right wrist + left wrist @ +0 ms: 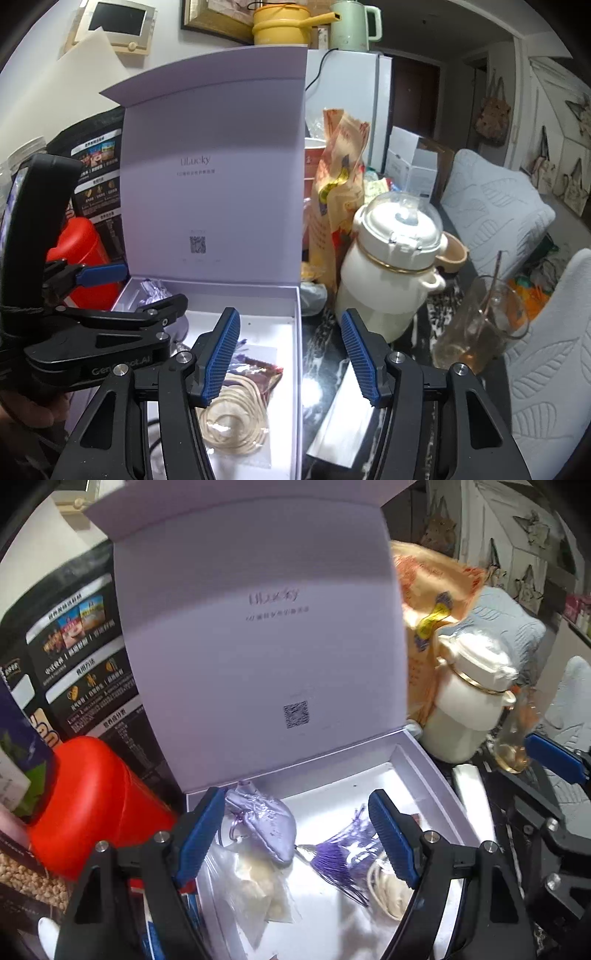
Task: Organize soft objects
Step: 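Lower the pouch and cord bag into the box and open both tools, then withdraw both tools from the box back over the table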
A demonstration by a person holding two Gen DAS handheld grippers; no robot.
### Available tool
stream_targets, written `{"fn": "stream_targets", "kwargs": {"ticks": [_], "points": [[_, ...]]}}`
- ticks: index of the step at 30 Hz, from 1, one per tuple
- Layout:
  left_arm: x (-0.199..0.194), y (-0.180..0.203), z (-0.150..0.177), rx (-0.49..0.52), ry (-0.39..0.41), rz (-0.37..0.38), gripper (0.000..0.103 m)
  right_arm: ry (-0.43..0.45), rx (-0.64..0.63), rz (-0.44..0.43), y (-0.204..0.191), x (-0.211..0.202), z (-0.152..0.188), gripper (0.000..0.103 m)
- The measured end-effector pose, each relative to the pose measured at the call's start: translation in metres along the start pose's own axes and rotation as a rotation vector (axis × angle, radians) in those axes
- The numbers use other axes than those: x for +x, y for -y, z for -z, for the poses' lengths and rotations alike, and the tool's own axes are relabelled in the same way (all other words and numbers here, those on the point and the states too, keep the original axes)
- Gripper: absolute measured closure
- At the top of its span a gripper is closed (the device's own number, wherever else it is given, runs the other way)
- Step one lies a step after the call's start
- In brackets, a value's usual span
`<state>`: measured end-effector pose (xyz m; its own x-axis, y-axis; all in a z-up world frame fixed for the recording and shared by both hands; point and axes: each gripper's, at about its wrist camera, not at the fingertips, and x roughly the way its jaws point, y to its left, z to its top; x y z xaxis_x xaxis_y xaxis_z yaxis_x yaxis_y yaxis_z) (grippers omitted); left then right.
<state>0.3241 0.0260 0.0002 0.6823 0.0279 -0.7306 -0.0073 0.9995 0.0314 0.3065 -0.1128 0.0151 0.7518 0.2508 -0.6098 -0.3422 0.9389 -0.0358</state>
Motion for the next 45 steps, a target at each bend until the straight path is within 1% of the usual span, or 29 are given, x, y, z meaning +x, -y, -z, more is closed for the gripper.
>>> {"fn": "stream_targets", "kwargs": {"ticks": [6, 10, 14, 18, 23, 25, 27, 31, 36, 45], "points": [[-0.038, 0.002, -0.003, 0.015, 0.06, 0.004, 0.023, 0.027, 0.009, 0.003, 0.0, -0.023, -0.005, 0.046], [-0.066, 0.0, -0.004, 0.01, 0.102, 0.002, 0.023, 0.063, -0.002, 0.003, -0.004, -0.046, -0.009, 0.046], [-0.085, 0.001, -0.002, 0.009, 0.131, 0.002, 0.023, 0.093, -0.016, -0.007, -0.009, -0.068, -0.011, 0.046], [-0.1, 0.001, 0.006, 0.001, 0.161, -0.01, 0.023, 0.112, -0.022, -0.014, -0.012, -0.084, -0.01, 0.044], [-0.126, -0.003, 0.018, -0.009, 0.186, 0.0, 0.023, 0.114, -0.02, -0.005, -0.016, -0.099, -0.003, 0.044], [-0.136, -0.004, 0.024, -0.007, 0.197, 0.006, 0.023, 0.113, -0.025, 0.003, -0.018, -0.105, 0.001, 0.039], [-0.14, -0.004, 0.029, -0.006, 0.205, 0.007, 0.023, 0.114, -0.032, 0.009, -0.021, -0.112, 0.005, 0.036], [-0.151, -0.004, 0.044, -0.009, 0.208, 0.007, 0.023, 0.105, -0.029, 0.014, -0.023, -0.123, 0.017, 0.036], [-0.162, -0.004, 0.061, -0.024, 0.203, 0.022, 0.023, 0.091, -0.005, 0.01, -0.026, -0.134, 0.034, 0.036], [-0.182, -0.005, 0.094, -0.033, 0.195, 0.058, 0.023, 0.097, 0.007, -0.006, -0.036, -0.155, 0.058, 0.036]]}}
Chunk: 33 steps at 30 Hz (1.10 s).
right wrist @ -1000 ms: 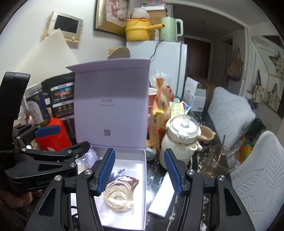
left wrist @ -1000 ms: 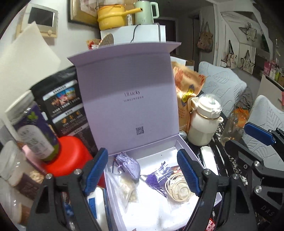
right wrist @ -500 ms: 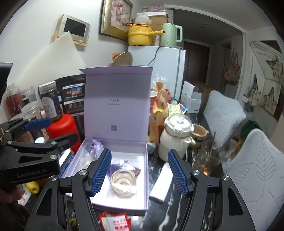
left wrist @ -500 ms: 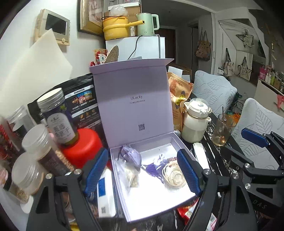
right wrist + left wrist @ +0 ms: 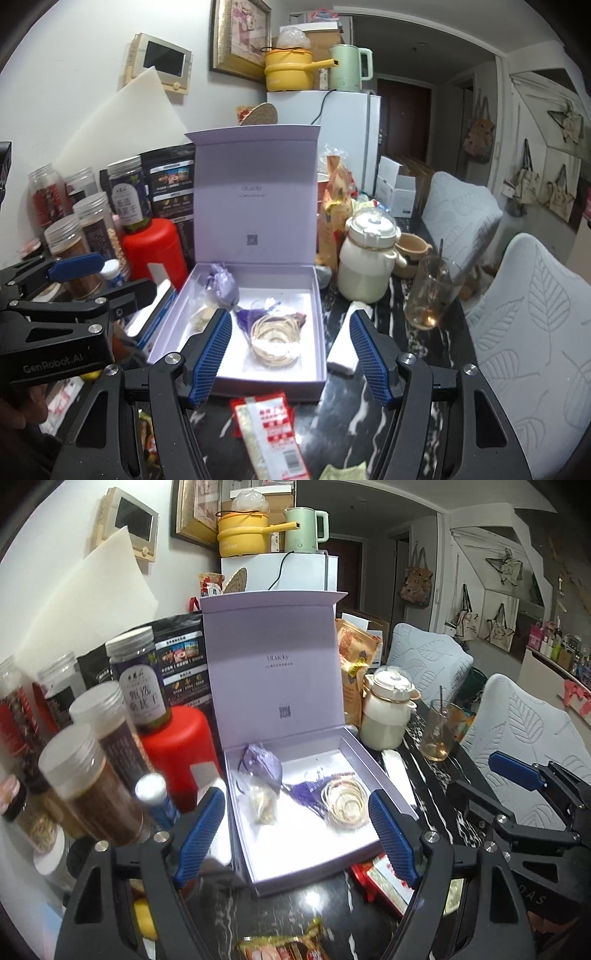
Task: Organize soft objects
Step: 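Withdraw both tools from the box back over the table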
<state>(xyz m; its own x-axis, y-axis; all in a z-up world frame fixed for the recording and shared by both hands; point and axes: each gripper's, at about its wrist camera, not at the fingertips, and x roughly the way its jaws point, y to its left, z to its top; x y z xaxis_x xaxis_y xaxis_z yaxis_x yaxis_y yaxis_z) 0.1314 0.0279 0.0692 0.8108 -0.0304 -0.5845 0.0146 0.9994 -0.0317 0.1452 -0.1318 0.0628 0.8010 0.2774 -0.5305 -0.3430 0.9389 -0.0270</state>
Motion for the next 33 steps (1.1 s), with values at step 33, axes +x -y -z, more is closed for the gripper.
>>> {"fn": "stream_targets", "kwargs": {"ticks": [33], "points": [[-0.062, 0.0, 0.096, -0.045, -0.077, 0.027, 0.023, -0.048, 0.05, -0.036, -0.023, -0.068, 0.091, 0.034]]}}
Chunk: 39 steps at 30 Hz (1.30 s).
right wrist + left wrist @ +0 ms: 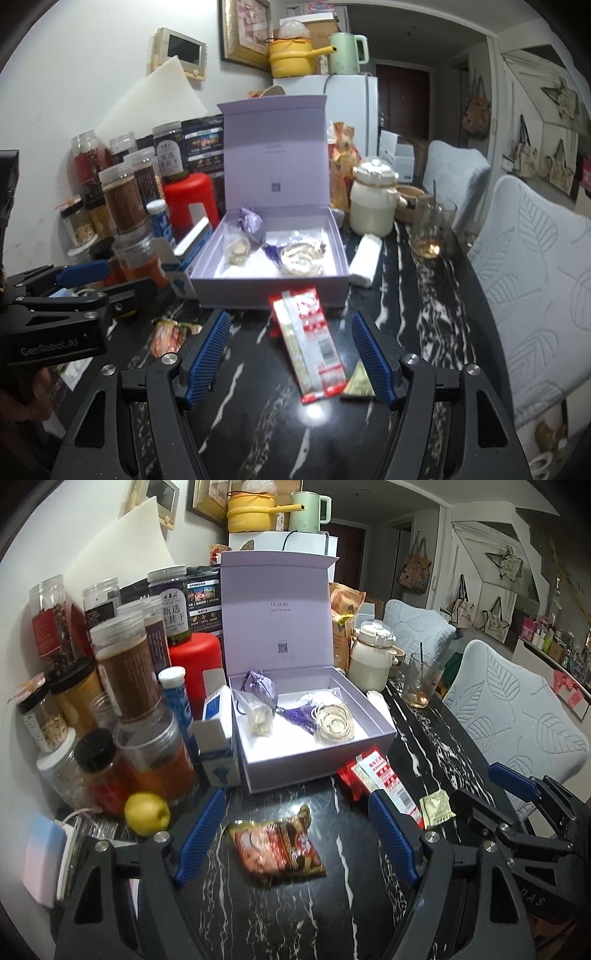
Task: Organize soft objects
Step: 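Withdraw both tools from the box back over the table, then grasp the cereal snack bag with the left tool while the right tool grasps the green sachet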
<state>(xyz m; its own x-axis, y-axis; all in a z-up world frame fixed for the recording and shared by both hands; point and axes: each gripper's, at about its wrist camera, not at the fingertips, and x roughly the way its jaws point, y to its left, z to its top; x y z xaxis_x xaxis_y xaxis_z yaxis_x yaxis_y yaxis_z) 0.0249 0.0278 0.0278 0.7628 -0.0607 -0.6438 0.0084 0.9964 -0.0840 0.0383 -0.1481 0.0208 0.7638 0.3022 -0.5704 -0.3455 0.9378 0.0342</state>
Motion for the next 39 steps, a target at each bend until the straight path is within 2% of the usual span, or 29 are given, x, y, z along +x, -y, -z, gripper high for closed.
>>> {"fn": "stream_targets", "kwargs": {"ticks": [3, 13, 24, 35, 39], "points": [[0.002, -0.001, 0.008, 0.002, -0.039, 0.02, 0.023, -0.017, 0.011, 0.008, 0.001, 0.0, 0.009, 0.034], [-0.004, -0.008, 0.035, -0.017, -0.057, 0.038, 0.023, -0.049, 0.061, 0.039, 0.004, -0.014, 0.046, 0.029], [0.021, -0.009, 0.059, -0.049, -0.104, 0.105, 0.023, -0.121, 0.15, 0.075, 0.02, -0.013, 0.086, 0.028], [0.08, -0.012, 0.053, -0.077, -0.205, 0.019, 0.023, -0.182, 0.156, 0.085, 0.042, 0.012, 0.088, 0.027], [0.095, -0.009, 0.048, -0.043, -0.213, -0.041, 0.023, -0.196, 0.151, 0.092, 0.051, 0.022, 0.083, 0.024]]}}
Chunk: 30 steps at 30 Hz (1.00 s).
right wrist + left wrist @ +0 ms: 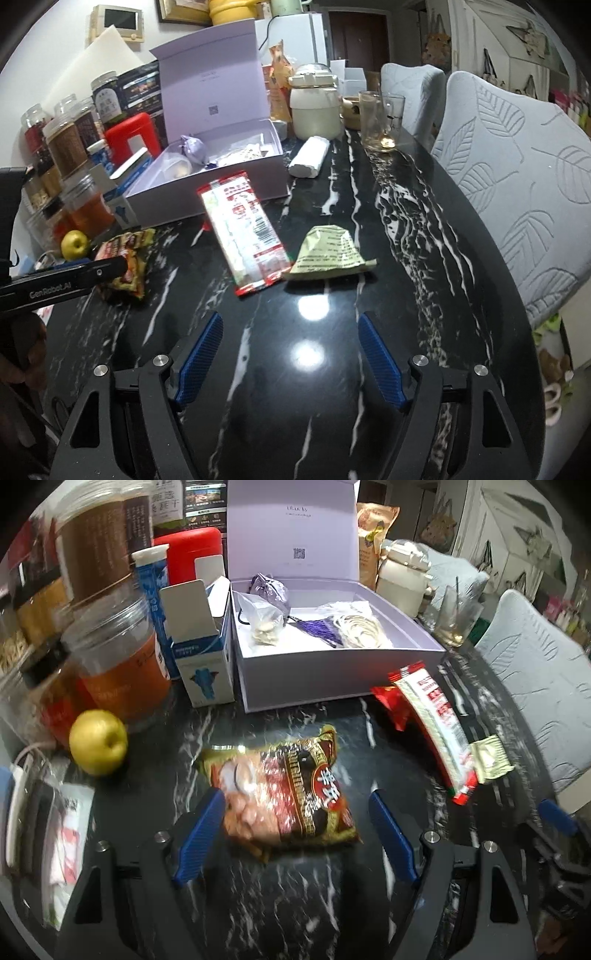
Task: Organize soft objects
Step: 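Grasp the cereal snack bag with the left tool while the right tool grasps the green sachet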
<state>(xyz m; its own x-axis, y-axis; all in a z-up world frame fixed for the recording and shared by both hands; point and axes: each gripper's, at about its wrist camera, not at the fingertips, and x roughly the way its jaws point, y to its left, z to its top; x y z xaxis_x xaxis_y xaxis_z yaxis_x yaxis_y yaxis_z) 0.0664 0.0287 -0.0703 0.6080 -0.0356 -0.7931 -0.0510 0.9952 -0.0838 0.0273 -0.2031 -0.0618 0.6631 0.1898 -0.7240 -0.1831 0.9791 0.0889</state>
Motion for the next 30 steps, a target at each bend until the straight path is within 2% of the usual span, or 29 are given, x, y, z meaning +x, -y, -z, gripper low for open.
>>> {"fn": "stream_targets", "kwargs": {"ticks": [6, 12, 19, 26, 29, 30], "points": [[0.022, 0.001, -0.009, 0.008, -0.042, -0.03, 0.023, -0.02, 0.018, 0.014, 0.012, 0.016, -0.015, 0.017], [0.037, -0.002, -0.018, 0.007, -0.06, -0.047, 0.023, -0.044, 0.028, 0.034, 0.025, 0.034, -0.031, 0.014], [0.055, -0.001, -0.024, 0.03, -0.089, -0.074, 0.023, -0.086, 0.033, 0.013, 0.035, 0.061, -0.047, 0.014], [0.059, -0.005, -0.027, 0.018, -0.089, -0.055, 0.021, -0.133, 0.035, 0.014, 0.042, 0.086, -0.053, 0.014], [0.06, -0.005, -0.029, 0.015, -0.094, -0.055, 0.022, -0.122, 0.0, 0.034, 0.039, 0.088, -0.052, 0.02], [0.059, -0.006, -0.029, 0.013, -0.096, -0.053, 0.022, -0.124, -0.032, 0.052, 0.035, 0.089, -0.05, 0.026]]}}
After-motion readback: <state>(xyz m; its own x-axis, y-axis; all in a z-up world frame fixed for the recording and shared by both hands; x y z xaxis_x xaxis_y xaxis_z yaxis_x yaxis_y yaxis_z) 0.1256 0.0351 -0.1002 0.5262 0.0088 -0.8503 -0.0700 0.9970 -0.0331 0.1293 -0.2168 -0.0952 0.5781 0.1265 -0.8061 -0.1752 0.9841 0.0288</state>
